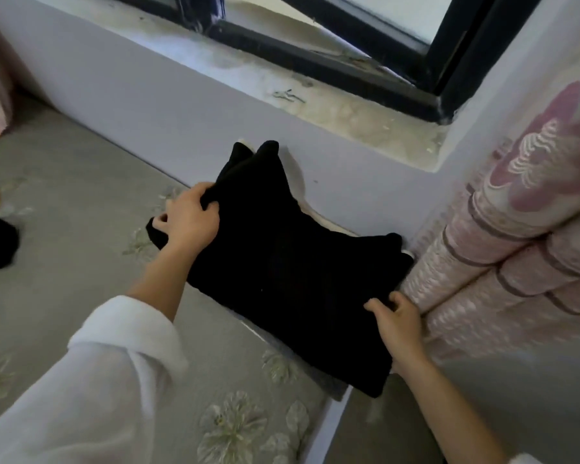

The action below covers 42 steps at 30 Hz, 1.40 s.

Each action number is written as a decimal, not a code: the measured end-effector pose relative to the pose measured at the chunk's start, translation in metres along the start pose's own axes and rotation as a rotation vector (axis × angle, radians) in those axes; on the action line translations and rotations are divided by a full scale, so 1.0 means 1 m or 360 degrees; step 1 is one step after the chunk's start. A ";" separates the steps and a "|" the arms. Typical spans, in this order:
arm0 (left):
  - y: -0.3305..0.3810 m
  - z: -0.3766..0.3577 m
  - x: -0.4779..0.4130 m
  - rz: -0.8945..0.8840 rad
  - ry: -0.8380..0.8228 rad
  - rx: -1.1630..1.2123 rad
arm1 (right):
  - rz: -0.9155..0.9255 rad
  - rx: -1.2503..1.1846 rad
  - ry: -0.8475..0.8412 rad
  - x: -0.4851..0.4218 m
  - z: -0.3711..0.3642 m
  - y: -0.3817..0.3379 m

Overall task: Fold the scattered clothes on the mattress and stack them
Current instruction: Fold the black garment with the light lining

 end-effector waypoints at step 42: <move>-0.092 -0.222 -0.120 0.0179 -0.0837 -0.0696 | 0.0164 0.1795 -0.0739 -0.129 -0.052 0.083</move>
Point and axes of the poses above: each hand's wrist, its own x-axis away from the middle knuckle, its own z-axis out of the back of the hand, y = z × x, the point moved 2 cm from there along -x, towards the middle knuckle, and after that the axes turned 5 degrees about -y, right-handed, at the moved point
